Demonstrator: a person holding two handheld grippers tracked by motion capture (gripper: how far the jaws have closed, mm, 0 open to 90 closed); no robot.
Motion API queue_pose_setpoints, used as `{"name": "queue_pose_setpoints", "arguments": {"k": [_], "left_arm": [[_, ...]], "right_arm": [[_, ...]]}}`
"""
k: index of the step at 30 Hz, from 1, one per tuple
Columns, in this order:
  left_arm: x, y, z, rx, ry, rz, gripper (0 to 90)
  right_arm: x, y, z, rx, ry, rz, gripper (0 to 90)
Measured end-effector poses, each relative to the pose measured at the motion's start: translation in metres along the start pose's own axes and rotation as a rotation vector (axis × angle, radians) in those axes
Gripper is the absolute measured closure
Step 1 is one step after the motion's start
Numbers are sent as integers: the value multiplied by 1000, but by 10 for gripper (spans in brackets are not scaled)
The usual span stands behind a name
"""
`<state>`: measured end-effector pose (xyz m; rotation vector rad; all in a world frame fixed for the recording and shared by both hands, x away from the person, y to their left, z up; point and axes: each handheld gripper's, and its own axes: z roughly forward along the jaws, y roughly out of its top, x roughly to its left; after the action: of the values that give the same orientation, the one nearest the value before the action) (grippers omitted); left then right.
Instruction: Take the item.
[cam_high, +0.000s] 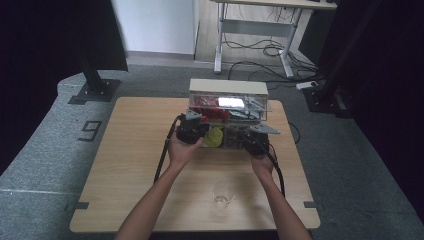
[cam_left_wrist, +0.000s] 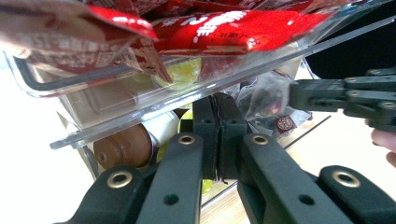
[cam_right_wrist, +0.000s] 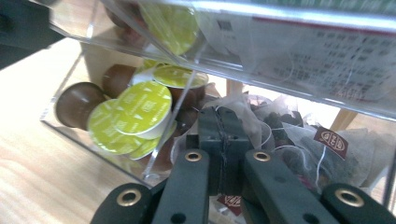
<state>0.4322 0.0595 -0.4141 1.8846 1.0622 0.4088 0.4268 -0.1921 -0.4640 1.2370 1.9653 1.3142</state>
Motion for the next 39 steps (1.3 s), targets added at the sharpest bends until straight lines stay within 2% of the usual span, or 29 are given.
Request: {"name": "queue_pose_setpoints", "arguments": {"k": [6, 20, 39], "left_arm": [[-1, 0, -1, -1, 0, 1, 885], [-1, -1, -1, -2, 4, 1, 884], [-2, 0, 0, 0, 2, -2, 884]], "right_arm": [[1, -1, -13, -20, 27, -7, 887], [3, -5, -37, -58, 74, 17, 887], [8, -14, -64, -90, 129, 15, 887]]}}
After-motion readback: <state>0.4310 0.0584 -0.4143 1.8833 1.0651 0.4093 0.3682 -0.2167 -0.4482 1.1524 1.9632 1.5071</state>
